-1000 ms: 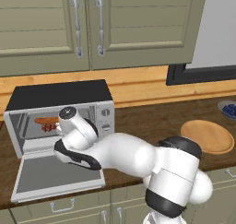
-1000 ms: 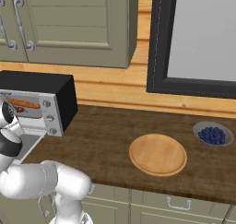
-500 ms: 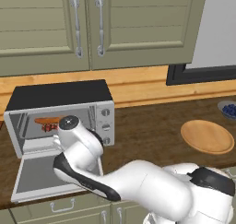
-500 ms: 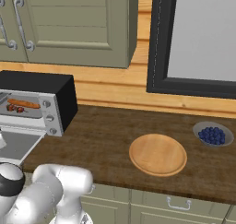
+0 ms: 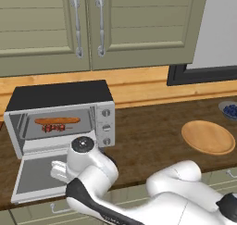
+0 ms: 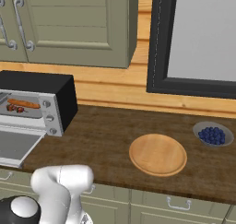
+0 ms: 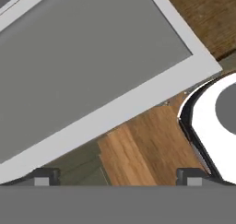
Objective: Pick up the kebab skewer and baguette bread, and place them inside the toaster oven. Close the toaster oven door and start by setting the timer.
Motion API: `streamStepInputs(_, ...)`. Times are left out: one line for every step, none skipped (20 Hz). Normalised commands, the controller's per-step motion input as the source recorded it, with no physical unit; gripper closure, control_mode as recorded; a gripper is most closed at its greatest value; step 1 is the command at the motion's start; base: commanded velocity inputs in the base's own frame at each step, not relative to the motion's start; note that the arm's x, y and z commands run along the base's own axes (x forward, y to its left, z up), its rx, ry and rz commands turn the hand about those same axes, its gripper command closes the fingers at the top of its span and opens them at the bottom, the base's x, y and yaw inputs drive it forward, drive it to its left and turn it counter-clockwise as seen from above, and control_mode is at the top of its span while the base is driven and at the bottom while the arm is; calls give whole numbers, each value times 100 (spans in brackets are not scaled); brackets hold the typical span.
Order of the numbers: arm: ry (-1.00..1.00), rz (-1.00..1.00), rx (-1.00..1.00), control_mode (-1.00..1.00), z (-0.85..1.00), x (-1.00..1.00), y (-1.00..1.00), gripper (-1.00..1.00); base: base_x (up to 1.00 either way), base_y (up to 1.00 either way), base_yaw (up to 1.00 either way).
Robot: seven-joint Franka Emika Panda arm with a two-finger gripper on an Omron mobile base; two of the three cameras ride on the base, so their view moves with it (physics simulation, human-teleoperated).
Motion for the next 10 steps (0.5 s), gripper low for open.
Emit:
streamStepInputs(0,31,3,-100,-34,-46,0,-100,0,0,0)
streamStepInputs(2,30,3,-100,-39,-21,0,-100,0,0,0)
streamStepInputs(9,28,2,-100,-55,0,9,-100,0,0,0)
streamStepInputs(17,25,2,-100,-67,14,8,-100,0,0,0)
streamStepInputs(11,25,0,-100,-61,9,11,-100,0,0,0)
streamStepInputs(3,27,0,-100,-46,0,14,-100,0,0,0)
streamStepInputs(2,28,0,-100,-43,8,16,-100,0,0,0)
streamStepInputs(0,29,0,-100,-44,17,25,-100,0,0,0)
streamStepInputs(0,29,0,-100,-44,29,21,-100,0,0,0)
streamStepInputs(0,28,0,-100,-46,25,25,-100,0,0,0)
